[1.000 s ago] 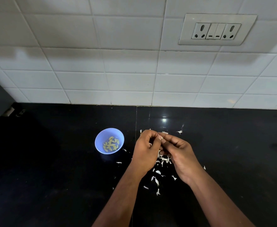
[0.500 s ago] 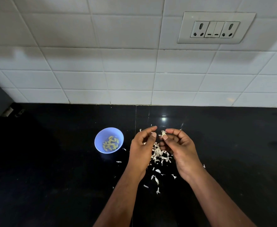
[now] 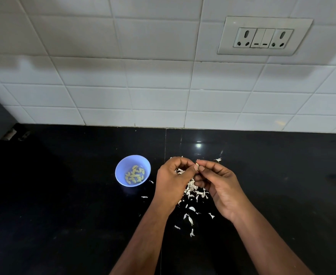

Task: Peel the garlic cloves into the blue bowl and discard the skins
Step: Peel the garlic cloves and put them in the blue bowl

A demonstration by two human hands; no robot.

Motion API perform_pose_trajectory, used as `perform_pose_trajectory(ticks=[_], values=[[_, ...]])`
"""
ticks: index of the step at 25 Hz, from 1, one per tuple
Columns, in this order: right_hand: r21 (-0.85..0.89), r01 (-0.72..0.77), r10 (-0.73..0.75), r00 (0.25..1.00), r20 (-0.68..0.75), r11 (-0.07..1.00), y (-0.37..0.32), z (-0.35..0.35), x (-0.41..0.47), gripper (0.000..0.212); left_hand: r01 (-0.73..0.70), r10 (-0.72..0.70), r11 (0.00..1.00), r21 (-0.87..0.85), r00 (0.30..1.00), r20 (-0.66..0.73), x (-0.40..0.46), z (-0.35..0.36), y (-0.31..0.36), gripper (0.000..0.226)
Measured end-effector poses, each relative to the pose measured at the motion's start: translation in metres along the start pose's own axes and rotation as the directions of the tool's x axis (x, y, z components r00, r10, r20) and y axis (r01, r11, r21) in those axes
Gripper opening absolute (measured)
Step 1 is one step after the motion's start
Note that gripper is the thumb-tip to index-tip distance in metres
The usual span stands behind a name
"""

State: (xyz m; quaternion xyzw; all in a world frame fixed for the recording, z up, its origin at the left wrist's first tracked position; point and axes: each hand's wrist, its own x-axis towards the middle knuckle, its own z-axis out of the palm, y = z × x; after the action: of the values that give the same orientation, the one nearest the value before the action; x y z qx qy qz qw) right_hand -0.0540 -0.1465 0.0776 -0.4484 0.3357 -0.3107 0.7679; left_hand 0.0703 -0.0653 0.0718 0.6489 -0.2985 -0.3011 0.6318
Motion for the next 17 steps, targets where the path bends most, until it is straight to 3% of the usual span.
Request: perform_pose_trajectory(ticks=[3, 7, 9, 12, 14, 17], values=[[-0.029, -0.034, 0.036, 0.998, 0.045, 0.999, -0.001, 0.001, -0.001, 0.026, 0.003, -0.003, 0.998, 0.069, 1.000, -0.006, 0.002, 0.001, 0.001, 0.009], [-0.089, -0.008, 0.007, 1.000, -0.017, 0.996, 0.005, 0.006, -0.001, 0.014, 0.023, -0.022, 0.990, 0.142, 1.000, -0.012, 0.002, 0.006, 0.006, 0.013], [-0.062, 0.012, -0.018, 0.996, -0.085, 0.998, 0.007, 0.009, 0.001, 0.012, 0.055, -0.053, 0.996, 0.073, 0.998, -0.026, -0.001, 0.008, 0.007, 0.013], [-0.120, 0.069, -0.084, 0.989, -0.120, 0.990, 0.004, 0.010, 0.002, 0.013, 0.186, -0.189, 0.981, -0.063, 0.981, -0.046, 0.000, 0.007, 0.005, 0.031], [-0.212, 0.102, -0.126, 0.987, -0.101, 0.972, 0.000, 0.011, 0.000, 0.011, 0.269, -0.268, 0.963, -0.015, 0.963, 0.028, 0.001, 0.005, 0.004, 0.040], [-0.293, 0.136, -0.161, 0.985, -0.061, 0.946, -0.005, 0.013, -0.002, 0.007, 0.323, -0.309, 0.937, -0.133, 0.944, 0.113, -0.001, 0.006, 0.004, 0.033]])
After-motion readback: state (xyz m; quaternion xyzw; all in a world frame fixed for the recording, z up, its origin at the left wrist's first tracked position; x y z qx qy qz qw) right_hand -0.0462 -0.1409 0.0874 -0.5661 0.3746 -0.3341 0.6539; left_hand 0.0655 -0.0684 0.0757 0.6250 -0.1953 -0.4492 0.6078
